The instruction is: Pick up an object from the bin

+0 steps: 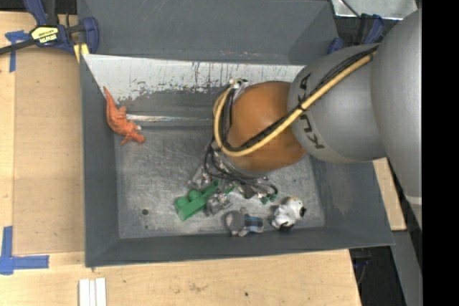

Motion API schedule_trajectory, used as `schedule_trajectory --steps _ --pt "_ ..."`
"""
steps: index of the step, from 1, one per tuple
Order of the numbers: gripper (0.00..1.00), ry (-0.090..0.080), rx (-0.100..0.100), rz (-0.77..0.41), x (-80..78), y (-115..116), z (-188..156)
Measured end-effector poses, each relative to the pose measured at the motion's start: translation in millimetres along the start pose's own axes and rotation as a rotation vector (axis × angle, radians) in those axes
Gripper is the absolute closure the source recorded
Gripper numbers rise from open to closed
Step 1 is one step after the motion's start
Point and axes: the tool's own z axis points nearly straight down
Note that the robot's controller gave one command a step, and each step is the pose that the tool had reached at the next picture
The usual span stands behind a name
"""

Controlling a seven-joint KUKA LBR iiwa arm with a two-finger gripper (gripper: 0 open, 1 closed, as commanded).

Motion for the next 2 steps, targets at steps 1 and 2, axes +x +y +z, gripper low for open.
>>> schedule_trajectory --steps 1,2 --pt "1.0 0.0 0.0 0.001 0.0 0.0 0.0" --pt "1.0 0.004 -0.001 0.001 0.3 0.1 -1.6"
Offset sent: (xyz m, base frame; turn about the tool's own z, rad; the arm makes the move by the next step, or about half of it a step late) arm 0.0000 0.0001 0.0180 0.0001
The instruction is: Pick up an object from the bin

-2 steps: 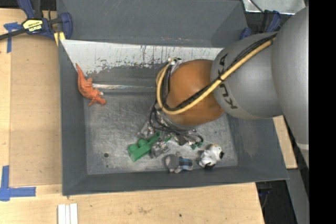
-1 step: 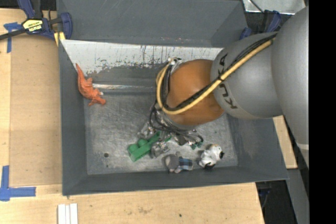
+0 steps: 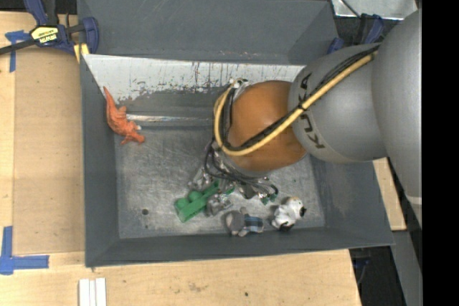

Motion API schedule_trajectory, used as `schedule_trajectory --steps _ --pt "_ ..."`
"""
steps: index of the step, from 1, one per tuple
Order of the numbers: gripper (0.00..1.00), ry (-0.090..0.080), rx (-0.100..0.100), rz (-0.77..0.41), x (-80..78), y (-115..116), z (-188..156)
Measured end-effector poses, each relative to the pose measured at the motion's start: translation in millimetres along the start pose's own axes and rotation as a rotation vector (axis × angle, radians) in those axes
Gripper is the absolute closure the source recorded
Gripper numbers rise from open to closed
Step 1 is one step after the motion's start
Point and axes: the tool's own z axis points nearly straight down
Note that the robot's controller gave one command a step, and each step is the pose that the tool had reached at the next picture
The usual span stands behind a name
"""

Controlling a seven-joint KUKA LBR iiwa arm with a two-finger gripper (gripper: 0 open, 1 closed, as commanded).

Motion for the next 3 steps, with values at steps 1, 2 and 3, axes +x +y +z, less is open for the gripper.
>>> schedule_trajectory --steps 1,2,3 --pt "1.0 0.019 -0.005 0.0 3.6 1 -8" --pt "1.0 0.024 -0.007 0.0 3.7 1 -29" --pt "1.0 0.016 -0.005 0.001 1.4 1 -47"
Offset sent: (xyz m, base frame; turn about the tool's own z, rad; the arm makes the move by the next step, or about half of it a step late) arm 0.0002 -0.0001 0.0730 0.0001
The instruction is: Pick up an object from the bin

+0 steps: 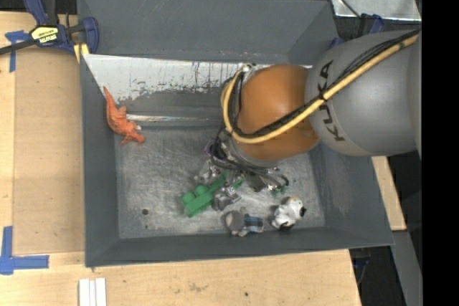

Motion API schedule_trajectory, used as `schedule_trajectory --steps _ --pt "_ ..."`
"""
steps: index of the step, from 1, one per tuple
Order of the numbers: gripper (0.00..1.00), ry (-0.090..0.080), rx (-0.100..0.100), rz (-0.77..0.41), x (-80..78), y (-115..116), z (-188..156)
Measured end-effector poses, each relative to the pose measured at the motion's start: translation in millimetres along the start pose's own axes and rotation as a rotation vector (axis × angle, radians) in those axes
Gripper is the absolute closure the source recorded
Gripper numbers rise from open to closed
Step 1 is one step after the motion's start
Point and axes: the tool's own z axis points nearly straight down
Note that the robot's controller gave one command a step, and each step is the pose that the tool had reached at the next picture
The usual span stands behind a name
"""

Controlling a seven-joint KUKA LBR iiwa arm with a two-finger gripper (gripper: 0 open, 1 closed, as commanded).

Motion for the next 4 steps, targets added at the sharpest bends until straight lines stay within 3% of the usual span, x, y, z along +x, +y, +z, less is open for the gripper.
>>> schedule_trajectory --steps 4 --pt "1.0 -0.001 0.001 0.002 -1.1 -1 -30"
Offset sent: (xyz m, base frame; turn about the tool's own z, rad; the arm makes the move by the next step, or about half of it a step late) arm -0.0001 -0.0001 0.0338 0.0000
